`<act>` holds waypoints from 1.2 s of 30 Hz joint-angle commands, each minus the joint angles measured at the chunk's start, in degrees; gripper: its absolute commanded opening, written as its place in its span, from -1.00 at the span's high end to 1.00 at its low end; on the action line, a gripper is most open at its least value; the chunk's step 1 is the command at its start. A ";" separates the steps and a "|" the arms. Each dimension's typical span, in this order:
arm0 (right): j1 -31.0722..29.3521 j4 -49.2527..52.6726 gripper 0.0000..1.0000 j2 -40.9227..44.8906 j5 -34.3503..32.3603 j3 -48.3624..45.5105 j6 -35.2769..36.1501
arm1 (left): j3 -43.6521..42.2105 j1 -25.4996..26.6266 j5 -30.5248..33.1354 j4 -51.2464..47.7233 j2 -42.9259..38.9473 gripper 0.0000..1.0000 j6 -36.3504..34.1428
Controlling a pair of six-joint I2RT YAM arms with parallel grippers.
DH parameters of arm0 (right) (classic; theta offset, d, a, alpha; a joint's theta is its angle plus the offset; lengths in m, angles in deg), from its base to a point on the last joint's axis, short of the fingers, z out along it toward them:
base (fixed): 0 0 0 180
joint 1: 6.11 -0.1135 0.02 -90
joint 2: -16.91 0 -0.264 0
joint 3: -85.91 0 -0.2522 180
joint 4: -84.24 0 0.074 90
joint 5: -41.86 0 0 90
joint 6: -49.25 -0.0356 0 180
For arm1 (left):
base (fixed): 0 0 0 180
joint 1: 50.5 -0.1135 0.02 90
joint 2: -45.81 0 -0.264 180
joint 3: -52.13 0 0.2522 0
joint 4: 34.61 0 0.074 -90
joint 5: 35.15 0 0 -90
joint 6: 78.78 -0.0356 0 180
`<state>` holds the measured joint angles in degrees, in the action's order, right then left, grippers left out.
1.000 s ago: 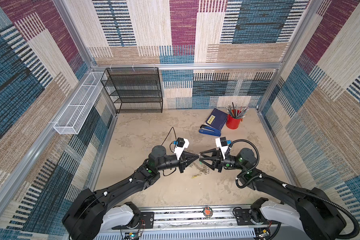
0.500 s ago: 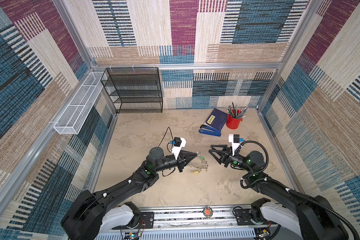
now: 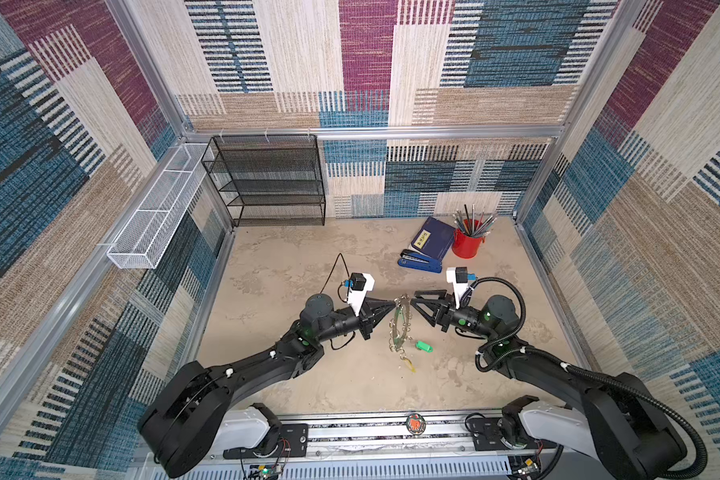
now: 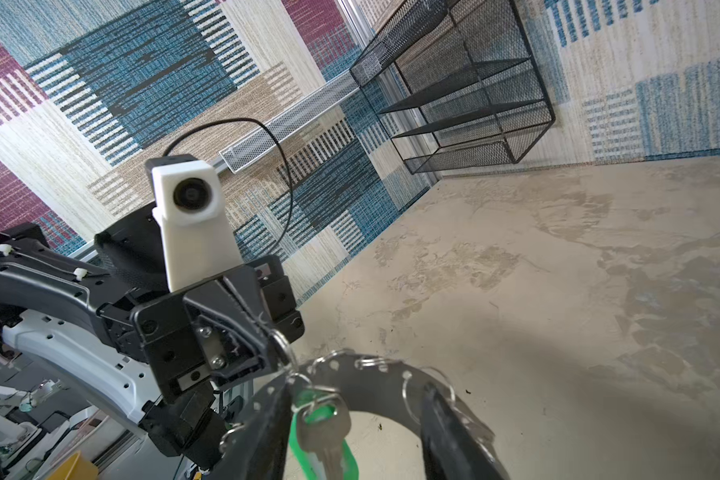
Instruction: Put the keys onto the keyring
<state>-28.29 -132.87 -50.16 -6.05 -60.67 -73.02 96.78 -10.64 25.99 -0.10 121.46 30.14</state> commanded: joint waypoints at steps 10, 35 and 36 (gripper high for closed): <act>-0.15 -2.08 0.11 1.73 -0.96 -0.72 0.25 | -0.18 -0.22 -2.64 19.63 9.11 1.00 6.13; -2.79 -8.11 0.52 -4.42 7.97 1.24 -0.86 | 0.31 -1.27 -9.57 21.47 11.71 1.00 8.42; -2.79 -8.02 0.54 -4.44 7.89 1.29 -0.78 | 0.33 -1.27 -9.75 21.51 11.71 1.00 8.42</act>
<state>-31.00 -139.16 -54.38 1.14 -59.79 -73.83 96.54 -11.87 18.04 17.06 133.11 37.55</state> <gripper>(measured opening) 0.235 0.054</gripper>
